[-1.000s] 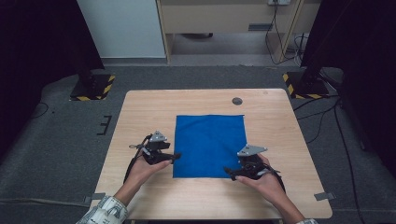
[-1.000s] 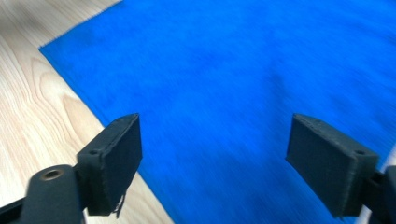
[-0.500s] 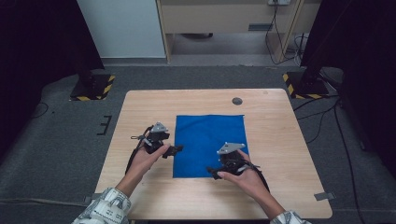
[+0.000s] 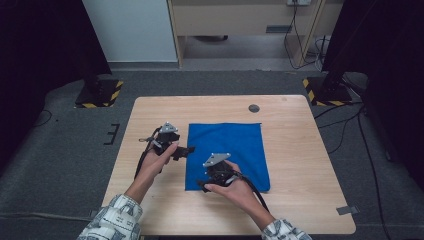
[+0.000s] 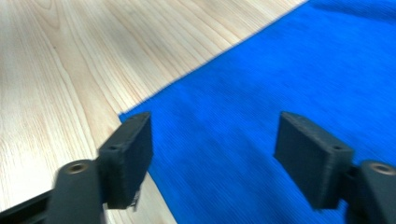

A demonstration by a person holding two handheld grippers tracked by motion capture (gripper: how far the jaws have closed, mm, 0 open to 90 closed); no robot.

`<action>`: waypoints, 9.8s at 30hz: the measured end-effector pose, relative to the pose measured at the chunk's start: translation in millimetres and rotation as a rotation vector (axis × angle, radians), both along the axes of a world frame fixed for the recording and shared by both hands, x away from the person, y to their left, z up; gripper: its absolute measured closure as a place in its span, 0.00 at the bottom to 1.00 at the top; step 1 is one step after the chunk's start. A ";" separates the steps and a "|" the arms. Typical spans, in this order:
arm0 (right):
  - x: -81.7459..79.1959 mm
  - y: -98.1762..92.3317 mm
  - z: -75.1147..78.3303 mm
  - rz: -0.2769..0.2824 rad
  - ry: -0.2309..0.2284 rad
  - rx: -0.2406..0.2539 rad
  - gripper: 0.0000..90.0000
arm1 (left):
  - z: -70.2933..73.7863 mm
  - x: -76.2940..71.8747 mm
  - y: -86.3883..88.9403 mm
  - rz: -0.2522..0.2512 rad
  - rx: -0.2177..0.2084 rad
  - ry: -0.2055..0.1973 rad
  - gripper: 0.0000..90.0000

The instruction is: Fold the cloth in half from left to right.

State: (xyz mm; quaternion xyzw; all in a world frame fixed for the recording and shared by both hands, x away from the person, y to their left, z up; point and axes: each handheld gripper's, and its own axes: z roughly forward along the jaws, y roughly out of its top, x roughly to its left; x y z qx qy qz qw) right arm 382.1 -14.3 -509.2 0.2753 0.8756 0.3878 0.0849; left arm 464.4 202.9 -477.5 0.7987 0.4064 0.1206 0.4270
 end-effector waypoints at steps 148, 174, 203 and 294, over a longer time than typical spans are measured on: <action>-60.5 67.9 37.1 -0.009 -0.050 0.160 0.98 | 7.1 72.8 19.4 0.166 0.084 0.011 0.98; -66.2 109.9 48.0 -0.007 -0.055 0.224 0.98 | 21.6 66.4 63.6 0.217 0.084 0.015 0.98; -72.2 6.5 30.9 -0.121 -0.034 0.241 0.98 | 8.6 81.8 -48.8 0.133 0.081 0.045 0.98; -83.7 -91.1 -4.8 -0.276 0.061 0.107 0.69 | -15.0 78.8 -132.7 0.018 0.028 0.065 0.79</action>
